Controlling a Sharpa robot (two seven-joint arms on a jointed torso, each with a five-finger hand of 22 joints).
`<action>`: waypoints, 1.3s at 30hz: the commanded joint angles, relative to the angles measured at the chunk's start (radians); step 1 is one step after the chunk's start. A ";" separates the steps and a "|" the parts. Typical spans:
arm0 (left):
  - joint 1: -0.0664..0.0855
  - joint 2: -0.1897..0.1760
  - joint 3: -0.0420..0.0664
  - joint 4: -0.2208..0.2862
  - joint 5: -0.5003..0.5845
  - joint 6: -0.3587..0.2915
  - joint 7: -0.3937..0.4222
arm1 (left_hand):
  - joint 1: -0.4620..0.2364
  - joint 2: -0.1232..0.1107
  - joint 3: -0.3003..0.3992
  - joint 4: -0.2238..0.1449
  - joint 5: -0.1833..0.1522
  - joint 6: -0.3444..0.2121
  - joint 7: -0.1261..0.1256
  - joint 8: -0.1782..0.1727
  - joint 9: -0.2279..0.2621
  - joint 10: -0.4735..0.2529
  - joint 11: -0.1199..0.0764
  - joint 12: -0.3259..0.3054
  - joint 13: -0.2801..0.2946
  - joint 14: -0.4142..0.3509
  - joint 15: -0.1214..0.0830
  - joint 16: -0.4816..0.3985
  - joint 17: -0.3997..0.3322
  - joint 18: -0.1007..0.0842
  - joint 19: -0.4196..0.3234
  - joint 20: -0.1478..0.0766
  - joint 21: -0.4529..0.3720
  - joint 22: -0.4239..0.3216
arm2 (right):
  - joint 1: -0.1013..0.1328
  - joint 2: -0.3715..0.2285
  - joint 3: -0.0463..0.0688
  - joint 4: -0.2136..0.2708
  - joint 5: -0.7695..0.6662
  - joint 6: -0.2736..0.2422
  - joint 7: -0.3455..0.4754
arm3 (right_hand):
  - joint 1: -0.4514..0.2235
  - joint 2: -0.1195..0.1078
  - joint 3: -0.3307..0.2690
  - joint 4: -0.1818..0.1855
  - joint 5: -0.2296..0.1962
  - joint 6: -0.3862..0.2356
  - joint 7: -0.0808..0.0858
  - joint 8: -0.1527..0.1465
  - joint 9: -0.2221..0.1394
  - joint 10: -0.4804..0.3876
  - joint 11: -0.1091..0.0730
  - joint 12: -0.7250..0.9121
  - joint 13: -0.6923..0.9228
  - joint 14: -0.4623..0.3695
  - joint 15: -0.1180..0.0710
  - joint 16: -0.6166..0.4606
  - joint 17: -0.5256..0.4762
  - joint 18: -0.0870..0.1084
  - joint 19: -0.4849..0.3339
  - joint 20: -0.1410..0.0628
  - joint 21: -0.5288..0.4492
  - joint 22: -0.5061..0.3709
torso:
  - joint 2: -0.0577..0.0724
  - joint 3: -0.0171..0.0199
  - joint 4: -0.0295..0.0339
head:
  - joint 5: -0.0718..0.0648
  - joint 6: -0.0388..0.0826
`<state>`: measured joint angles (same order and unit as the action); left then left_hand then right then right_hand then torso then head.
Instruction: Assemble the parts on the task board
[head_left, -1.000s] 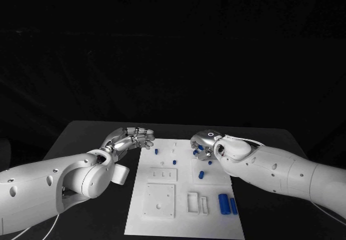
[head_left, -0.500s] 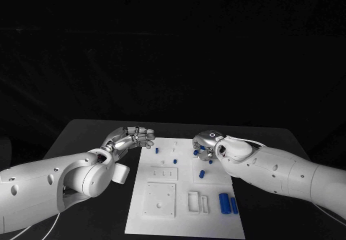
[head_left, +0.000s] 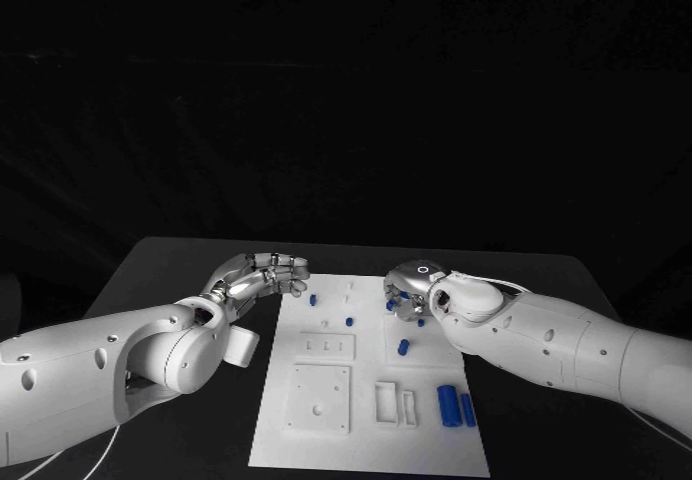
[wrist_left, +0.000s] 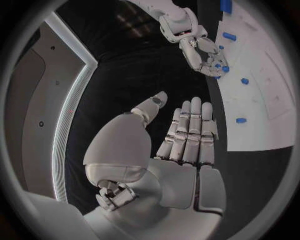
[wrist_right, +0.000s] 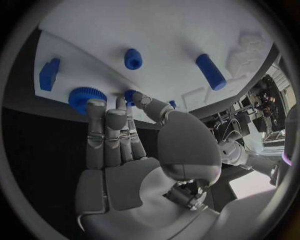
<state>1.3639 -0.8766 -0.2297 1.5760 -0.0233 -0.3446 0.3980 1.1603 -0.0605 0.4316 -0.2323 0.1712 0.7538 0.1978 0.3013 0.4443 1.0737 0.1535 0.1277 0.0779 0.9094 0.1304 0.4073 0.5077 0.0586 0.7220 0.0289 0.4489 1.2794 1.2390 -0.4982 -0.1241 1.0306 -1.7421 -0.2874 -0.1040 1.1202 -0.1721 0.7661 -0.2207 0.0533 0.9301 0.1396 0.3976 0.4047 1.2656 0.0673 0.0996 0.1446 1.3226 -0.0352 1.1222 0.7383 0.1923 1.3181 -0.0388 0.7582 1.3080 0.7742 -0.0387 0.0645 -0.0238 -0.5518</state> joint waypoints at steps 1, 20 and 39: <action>0.002 0.002 0.001 0.000 0.003 0.014 0.006 | -0.012 -0.001 0.002 -0.005 -0.005 0.004 0.004 -0.006 -0.001 0.002 0.006 -0.002 -0.002 0.004 0.003 -0.007 0.001 0.017 -0.004 0.004 0.004 0.001 | -0.001 0.001 0.000 0.002 -0.018 0.007 -0.007 | -0.006 0.004 0.000 -0.003 -0.005 0.009 -0.002 0.005 0.002 0.007 -0.002 0.005 0.004 -0.010 -0.013 0.004 -0.002 0.069 0.014 -0.009 0.012 0.026 | 0.001 -0.0007 0.0010 | 0.000 -0.001; 0.002 0.005 0.001 -0.003 0.005 0.012 0.002 | -0.013 -0.002 0.005 -0.008 -0.006 0.003 0.004 -0.006 -0.001 0.002 0.006 -0.003 -0.002 0.004 0.002 -0.008 0.003 0.017 -0.004 0.003 0.004 0.002 | -0.001 0.014 0.000 0.011 -0.047 0.012 -0.062 | -0.025 0.009 0.001 0.001 -0.003 0.035 -0.012 0.014 0.013 0.034 -0.014 0.015 0.035 -0.013 -0.024 0.013 -0.011 0.070 0.007 -0.009 0.048 0.025 | 0.003 -0.0025 0.0000 | 0.000 0.002; 0.002 0.004 0.001 -0.007 0.005 0.006 0.003 | -0.013 -0.001 0.009 -0.012 -0.005 0.003 0.004 -0.005 -0.001 0.002 0.007 -0.004 -0.002 0.005 0.002 -0.009 0.004 0.018 -0.004 0.003 0.004 0.003 | -0.002 0.015 0.001 0.034 -0.062 -0.080 -0.117 | -0.052 0.038 0.041 -0.035 0.132 0.090 -0.033 0.021 0.037 0.075 -0.034 0.030 0.118 -0.015 -0.043 0.030 -0.032 0.070 -0.006 -0.014 0.086 0.021 | 0.005 -0.0028 -0.0009 | 0.002 0.010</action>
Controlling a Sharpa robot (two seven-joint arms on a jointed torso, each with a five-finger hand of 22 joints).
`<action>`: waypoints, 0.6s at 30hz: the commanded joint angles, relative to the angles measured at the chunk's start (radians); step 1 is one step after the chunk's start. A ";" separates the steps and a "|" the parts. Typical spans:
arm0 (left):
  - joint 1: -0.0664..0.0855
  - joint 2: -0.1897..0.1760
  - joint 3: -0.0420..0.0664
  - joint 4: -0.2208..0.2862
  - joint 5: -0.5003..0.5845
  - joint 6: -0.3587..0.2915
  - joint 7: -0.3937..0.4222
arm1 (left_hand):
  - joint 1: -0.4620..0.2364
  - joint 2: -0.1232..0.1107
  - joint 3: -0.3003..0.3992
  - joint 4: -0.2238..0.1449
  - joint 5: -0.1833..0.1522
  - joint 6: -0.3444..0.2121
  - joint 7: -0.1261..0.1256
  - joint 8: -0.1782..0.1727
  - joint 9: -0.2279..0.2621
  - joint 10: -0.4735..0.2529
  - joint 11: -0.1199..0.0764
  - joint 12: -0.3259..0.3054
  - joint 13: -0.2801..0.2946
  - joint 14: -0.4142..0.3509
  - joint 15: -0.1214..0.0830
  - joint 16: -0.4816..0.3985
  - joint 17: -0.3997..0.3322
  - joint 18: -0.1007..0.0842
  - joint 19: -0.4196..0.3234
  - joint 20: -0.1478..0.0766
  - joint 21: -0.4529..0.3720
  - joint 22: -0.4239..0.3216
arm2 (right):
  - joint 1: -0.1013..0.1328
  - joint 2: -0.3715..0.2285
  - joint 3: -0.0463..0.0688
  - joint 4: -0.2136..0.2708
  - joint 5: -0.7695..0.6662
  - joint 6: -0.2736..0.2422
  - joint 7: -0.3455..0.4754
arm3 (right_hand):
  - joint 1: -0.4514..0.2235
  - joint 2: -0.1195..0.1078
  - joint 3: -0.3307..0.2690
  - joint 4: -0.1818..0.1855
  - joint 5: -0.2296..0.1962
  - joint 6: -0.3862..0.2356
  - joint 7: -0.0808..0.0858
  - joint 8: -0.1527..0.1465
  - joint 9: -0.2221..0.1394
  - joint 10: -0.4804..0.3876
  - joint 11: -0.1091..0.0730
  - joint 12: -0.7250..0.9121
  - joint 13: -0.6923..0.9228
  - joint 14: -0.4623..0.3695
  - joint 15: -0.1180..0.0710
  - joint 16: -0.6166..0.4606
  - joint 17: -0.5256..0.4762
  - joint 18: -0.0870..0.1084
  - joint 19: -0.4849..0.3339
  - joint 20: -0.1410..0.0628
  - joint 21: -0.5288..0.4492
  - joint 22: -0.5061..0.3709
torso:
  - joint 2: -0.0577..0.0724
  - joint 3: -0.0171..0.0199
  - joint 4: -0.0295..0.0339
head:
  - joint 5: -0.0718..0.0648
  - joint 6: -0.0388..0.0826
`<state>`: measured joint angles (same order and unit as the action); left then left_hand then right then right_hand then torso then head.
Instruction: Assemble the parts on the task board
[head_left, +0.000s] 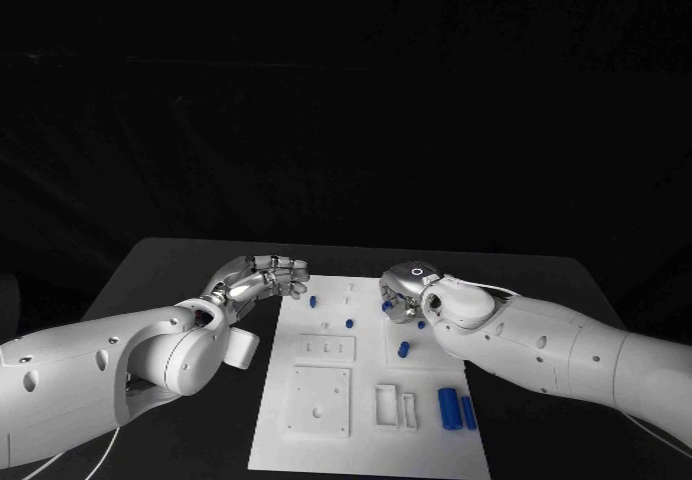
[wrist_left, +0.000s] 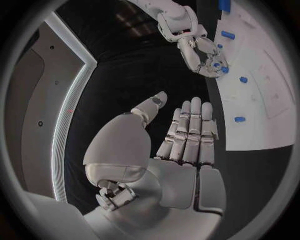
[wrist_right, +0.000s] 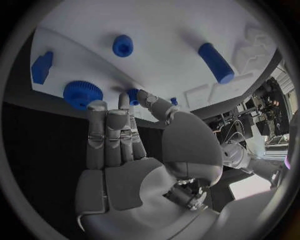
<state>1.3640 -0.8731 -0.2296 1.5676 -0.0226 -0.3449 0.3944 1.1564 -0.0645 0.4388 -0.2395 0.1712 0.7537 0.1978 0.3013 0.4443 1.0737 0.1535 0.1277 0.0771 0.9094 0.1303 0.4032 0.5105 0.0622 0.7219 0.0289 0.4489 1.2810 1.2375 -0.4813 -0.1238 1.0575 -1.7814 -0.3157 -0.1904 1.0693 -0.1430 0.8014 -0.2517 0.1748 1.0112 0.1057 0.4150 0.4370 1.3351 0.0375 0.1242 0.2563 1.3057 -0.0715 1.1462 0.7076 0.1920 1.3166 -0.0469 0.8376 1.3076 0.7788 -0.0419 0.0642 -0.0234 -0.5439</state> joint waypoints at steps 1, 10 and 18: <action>0.002 0.001 0.001 0.001 0.004 0.005 0.007 | -0.009 0.003 0.002 -0.005 -0.005 0.003 0.004 -0.005 -0.001 0.001 0.007 -0.004 -0.001 0.005 0.003 -0.005 0.002 0.014 -0.004 0.003 0.004 0.001 | 0.000 -0.003 0.001 0.010 -0.025 -0.064 -0.034 | -0.002 0.009 0.006 -0.005 0.012 0.010 0.000 0.003 0.006 0.006 -0.004 0.006 0.008 0.002 -0.007 0.006 -0.002 0.070 -0.004 -0.006 0.007 0.022 | 0.000 0.0004 -0.0012 | 0.003 0.003; 0.002 -0.002 0.001 -0.001 0.004 0.001 0.008 | -0.010 0.003 0.004 -0.007 -0.004 0.002 0.004 -0.005 -0.001 0.001 0.007 -0.005 -0.001 0.005 0.003 -0.006 0.002 0.014 -0.004 0.004 0.004 0.002 | 0.000 0.008 0.003 0.021 -0.059 -0.181 -0.084 | -0.004 0.000 0.016 -0.008 0.018 0.019 -0.003 0.004 0.012 0.012 -0.007 0.007 0.025 0.003 -0.010 0.013 -0.005 0.070 -0.002 -0.009 0.015 0.022 | 0.001 0.0023 -0.0020 | 0.015 0.020; 0.003 -0.001 0.001 -0.011 0.004 -0.005 0.012 | -0.010 0.002 0.006 -0.010 -0.004 0.002 0.004 -0.005 -0.001 0.000 0.007 -0.006 -0.001 0.004 0.003 -0.007 0.003 0.014 -0.005 0.004 0.004 0.002 | 0.000 0.040 0.005 0.010 -0.148 -0.223 -0.108 | -0.001 -0.016 0.039 0.000 -0.001 0.027 -0.006 0.001 0.018 0.014 -0.009 0.003 0.044 0.002 -0.012 0.020 -0.008 0.070 -0.003 -0.012 0.022 0.021 | 0.002 0.0005 -0.0025 | 0.012 0.033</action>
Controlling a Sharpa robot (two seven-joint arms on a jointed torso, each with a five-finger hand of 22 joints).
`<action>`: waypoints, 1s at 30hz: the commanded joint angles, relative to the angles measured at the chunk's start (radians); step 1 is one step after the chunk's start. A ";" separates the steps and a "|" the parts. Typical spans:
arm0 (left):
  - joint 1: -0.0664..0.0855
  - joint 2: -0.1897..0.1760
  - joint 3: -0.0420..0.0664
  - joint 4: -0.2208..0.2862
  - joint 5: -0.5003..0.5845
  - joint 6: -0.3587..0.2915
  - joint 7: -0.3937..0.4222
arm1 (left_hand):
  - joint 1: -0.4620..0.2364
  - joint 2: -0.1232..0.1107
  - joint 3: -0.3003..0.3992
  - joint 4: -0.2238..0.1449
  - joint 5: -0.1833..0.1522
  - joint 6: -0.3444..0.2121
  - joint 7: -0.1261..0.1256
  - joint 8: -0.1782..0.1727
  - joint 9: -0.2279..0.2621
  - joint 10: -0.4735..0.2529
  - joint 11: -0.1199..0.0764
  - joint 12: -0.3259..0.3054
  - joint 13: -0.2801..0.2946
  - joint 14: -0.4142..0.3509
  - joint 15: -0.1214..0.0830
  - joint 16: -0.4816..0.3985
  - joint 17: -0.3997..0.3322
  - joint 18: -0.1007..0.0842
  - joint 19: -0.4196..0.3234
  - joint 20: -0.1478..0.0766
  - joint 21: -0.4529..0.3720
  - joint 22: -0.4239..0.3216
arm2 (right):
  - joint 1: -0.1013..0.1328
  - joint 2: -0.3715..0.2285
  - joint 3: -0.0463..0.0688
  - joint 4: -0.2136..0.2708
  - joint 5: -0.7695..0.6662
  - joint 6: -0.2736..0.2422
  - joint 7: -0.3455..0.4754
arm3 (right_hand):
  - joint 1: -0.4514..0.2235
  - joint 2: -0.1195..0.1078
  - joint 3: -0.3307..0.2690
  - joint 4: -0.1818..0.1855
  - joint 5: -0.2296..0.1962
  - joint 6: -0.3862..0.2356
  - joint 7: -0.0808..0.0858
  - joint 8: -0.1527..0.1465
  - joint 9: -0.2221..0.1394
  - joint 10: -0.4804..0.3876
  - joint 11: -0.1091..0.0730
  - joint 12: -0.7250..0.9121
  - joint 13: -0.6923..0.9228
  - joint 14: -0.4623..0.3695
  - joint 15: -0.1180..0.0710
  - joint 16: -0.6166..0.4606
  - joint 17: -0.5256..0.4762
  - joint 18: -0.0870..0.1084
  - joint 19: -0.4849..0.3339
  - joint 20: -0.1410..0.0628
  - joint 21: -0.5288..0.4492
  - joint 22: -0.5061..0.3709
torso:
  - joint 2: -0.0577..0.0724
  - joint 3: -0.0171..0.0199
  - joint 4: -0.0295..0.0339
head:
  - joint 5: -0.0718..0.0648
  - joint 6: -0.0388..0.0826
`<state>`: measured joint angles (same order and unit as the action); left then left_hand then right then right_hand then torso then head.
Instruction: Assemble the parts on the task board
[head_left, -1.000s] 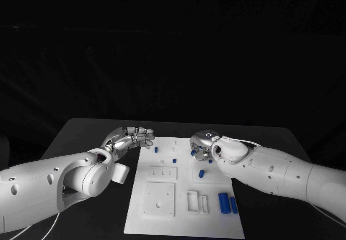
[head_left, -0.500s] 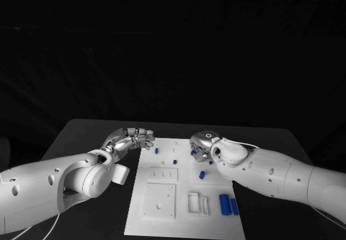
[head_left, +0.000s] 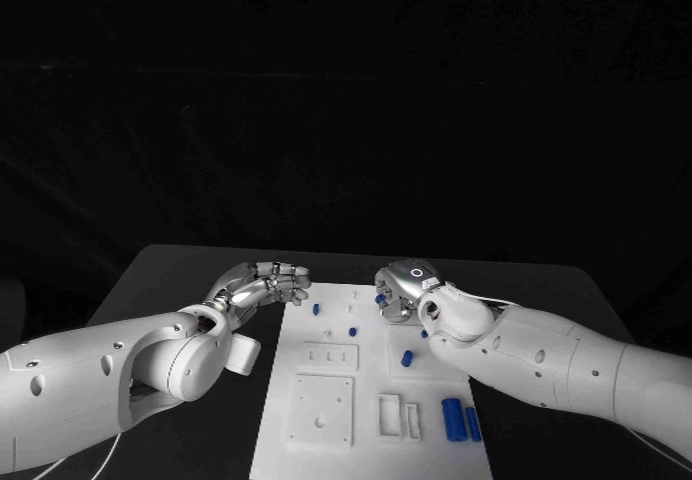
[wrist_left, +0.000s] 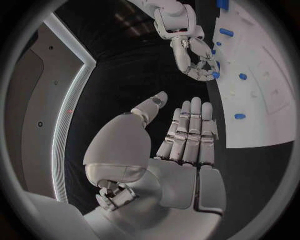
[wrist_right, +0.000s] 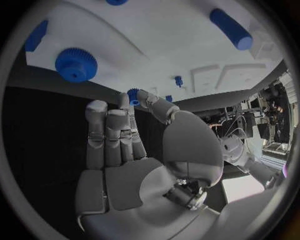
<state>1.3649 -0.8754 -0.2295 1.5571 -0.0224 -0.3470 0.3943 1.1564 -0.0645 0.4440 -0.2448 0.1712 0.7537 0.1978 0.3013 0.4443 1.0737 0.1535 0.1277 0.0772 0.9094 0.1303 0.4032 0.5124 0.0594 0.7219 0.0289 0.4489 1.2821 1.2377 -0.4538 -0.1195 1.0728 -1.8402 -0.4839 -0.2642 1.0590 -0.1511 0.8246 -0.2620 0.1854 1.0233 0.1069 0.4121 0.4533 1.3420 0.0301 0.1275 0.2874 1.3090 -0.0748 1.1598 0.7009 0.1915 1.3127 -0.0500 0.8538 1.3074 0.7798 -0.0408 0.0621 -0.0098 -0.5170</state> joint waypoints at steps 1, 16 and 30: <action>0.003 0.002 0.001 -0.001 0.004 -0.002 0.012 | -0.010 0.002 0.001 -0.005 -0.004 0.002 0.004 -0.005 -0.001 0.000 0.007 -0.006 -0.001 0.004 0.003 -0.007 0.001 0.017 -0.005 0.004 0.004 0.001 | 0.000 0.015 0.000 -0.007 -0.094 -0.056 -0.036 | 0.010 -0.010 0.019 0.011 -0.016 0.015 -0.007 0.003 0.003 0.007 -0.002 -0.001 0.015 -0.001 -0.009 0.007 -0.002 0.070 0.001 -0.009 0.006 0.021 | 0.001 -0.0005 -0.0006 | -0.002 0.007; 0.011 0.028 0.002 -0.018 0.003 -0.003 0.014 | -0.010 0.003 0.003 -0.007 -0.004 0.003 0.004 -0.005 -0.001 0.001 0.007 -0.006 -0.001 0.005 0.003 -0.007 0.002 0.017 -0.005 0.004 0.005 0.001 | 0.000 0.103 0.000 -0.094 -0.152 -0.068 -0.043 | 0.019 -0.029 0.048 0.030 -0.055 0.023 -0.009 -0.003 0.010 0.010 -0.003 -0.007 0.036 -0.002 -0.010 0.014 -0.008 0.070 0.001 -0.011 0.014 0.021 | 0.003 -0.0059 0.0071 | 0.001 0.015; 0.023 0.043 0.005 -0.018 0.009 -0.005 0.015 | -0.012 0.003 0.004 -0.008 -0.004 0.003 0.004 -0.005 -0.001 0.001 0.007 -0.006 -0.001 0.005 0.003 -0.008 0.003 0.017 -0.005 0.004 0.005 0.002 | 0.000 0.141 0.000 -0.151 -0.142 -0.044 -0.030 | 0.019 -0.032 0.050 0.032 -0.051 0.023 -0.009 -0.004 0.011 0.010 -0.003 -0.009 0.039 -0.002 -0.010 0.015 -0.009 0.070 0.000 -0.011 0.016 0.020 | 0.012 -0.0172 0.0231 | -0.002 0.014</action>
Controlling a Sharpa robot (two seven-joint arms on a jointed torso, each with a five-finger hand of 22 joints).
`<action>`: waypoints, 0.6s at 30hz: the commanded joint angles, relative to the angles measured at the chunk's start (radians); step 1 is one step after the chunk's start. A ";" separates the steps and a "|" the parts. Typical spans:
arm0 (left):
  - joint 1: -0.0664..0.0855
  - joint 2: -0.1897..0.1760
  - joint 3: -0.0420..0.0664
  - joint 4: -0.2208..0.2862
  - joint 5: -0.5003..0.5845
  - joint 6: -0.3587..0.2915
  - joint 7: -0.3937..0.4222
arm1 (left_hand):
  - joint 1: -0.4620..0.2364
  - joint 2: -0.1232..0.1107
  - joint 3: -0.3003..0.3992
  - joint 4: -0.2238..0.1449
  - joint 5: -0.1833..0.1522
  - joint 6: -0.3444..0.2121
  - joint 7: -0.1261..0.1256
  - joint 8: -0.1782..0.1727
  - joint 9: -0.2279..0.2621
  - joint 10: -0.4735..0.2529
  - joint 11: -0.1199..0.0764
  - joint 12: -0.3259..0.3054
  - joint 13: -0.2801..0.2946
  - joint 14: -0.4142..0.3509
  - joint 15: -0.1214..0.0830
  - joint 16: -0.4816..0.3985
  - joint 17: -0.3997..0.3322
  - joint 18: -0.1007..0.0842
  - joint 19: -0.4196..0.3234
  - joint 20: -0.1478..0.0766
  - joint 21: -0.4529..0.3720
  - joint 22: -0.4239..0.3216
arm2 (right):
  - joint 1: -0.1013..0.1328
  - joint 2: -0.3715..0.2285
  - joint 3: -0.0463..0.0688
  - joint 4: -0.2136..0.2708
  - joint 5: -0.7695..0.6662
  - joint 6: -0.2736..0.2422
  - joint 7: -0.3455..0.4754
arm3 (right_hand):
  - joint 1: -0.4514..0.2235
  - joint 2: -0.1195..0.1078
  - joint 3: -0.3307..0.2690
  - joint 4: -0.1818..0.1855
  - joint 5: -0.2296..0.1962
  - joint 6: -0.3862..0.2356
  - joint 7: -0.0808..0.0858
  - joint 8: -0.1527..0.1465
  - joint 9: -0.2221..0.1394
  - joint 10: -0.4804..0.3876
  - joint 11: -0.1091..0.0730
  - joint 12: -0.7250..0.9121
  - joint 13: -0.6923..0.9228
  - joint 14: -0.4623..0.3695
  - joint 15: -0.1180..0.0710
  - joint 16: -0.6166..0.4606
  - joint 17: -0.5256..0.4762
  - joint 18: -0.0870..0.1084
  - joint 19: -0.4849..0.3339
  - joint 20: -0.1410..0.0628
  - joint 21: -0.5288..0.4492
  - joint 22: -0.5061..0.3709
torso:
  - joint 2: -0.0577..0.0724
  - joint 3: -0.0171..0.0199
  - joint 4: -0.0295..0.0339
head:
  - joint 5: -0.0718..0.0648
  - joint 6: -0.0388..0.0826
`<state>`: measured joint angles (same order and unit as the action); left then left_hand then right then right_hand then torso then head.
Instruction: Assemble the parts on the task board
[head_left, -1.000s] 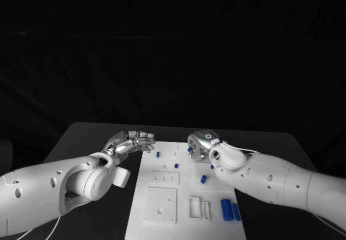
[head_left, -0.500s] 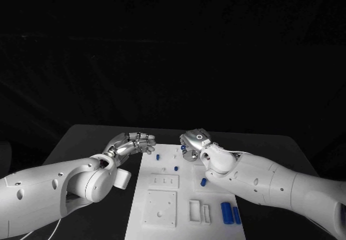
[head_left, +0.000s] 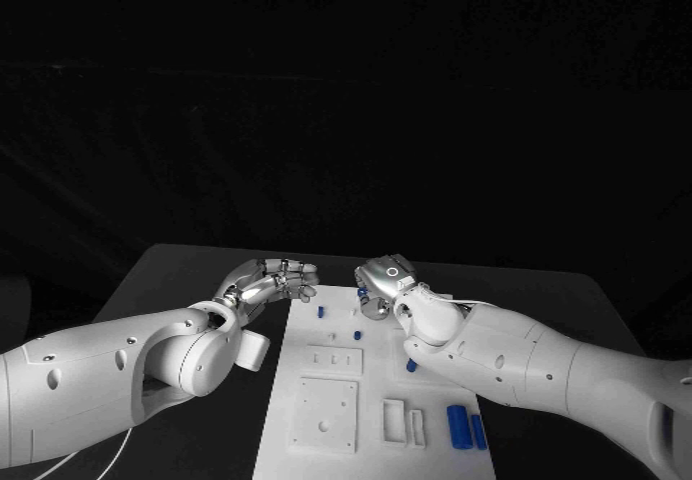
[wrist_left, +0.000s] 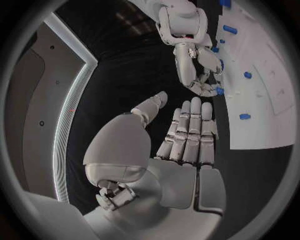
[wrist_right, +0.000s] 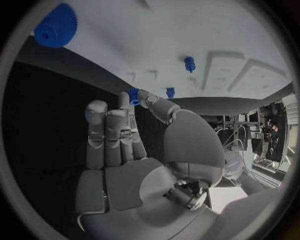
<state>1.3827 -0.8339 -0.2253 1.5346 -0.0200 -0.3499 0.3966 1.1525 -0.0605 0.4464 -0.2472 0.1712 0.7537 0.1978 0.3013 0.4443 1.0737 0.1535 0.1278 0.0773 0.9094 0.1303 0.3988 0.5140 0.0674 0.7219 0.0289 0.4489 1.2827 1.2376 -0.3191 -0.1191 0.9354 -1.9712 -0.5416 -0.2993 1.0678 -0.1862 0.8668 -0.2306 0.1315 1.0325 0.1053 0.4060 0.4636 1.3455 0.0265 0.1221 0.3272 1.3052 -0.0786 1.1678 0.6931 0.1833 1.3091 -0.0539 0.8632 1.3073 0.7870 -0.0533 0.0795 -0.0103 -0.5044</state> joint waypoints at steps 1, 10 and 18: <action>0.005 0.001 0.001 0.005 0.006 -0.002 0.013 | -0.008 -0.001 0.002 -0.006 -0.004 0.003 0.004 -0.005 -0.001 0.001 0.007 -0.006 -0.001 0.005 0.003 -0.004 0.001 0.009 -0.005 0.004 0.005 0.001 | 0.000 0.007 0.000 -0.015 -0.011 0.013 0.005 | 0.010 0.003 0.008 0.000 0.003 0.014 -0.008 0.002 0.001 0.006 0.001 -0.003 0.000 0.001 -0.006 0.007 -0.001 0.078 0.003 -0.007 0.006 0.021 | 0.005 -0.0049 0.0060 | -0.002 0.001; 0.014 -0.003 0.001 0.015 0.005 -0.003 0.012 | -0.008 -0.002 0.003 -0.007 -0.004 0.003 0.004 -0.004 -0.001 0.001 0.007 -0.006 -0.001 0.005 0.003 -0.004 0.002 0.009 -0.005 0.004 0.005 0.001 | 0.000 0.008 0.000 -0.028 -0.011 0.016 0.005 | 0.009 0.004 0.008 0.001 0.002 0.014 -0.008 0.001 0.002 0.006 0.001 -0.004 0.001 0.001 -0.006 0.007 -0.002 0.078 0.003 -0.007 0.006 0.021 | 0.016 -0.0086 0.0129 | -0.002 0.005; 0.018 -0.004 0.002 0.016 0.003 -0.004 0.012 | -0.008 -0.002 0.003 -0.008 -0.004 0.003 0.004 -0.004 0.000 0.001 0.007 -0.006 -0.001 0.005 0.003 -0.005 0.002 0.009 -0.005 0.004 0.005 0.001 | 0.000 0.012 0.000 -0.035 -0.003 0.027 0.016 | 0.009 0.003 0.008 0.001 0.001 0.014 -0.008 0.001 0.002 0.006 0.001 -0.004 0.002 0.001 -0.006 0.007 -0.002 0.078 0.003 -0.006 0.007 0.021 | 0.024 -0.0088 0.0175 | -0.004 0.008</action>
<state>1.3982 -0.8387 -0.2248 1.5469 -0.0191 -0.3518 0.3967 1.1525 -0.0605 0.4487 -0.2494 0.1712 0.7537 0.1978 0.3013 0.4443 1.0737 0.1535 0.1278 0.0774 0.9095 0.1303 0.3988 0.5149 0.0617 0.7219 0.0289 0.4489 1.2825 1.2376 -0.3102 -0.1192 0.9025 -1.9695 -0.5335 -0.2967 1.0682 -0.1858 0.8694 -0.2276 0.1255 1.0342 0.1028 0.4004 0.4636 1.3454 0.0265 0.1185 0.3272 1.3055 -0.0783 1.1714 0.6921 0.1831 1.3093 -0.0538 0.8632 1.3081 0.8071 -0.0617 0.0948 -0.0131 -0.4968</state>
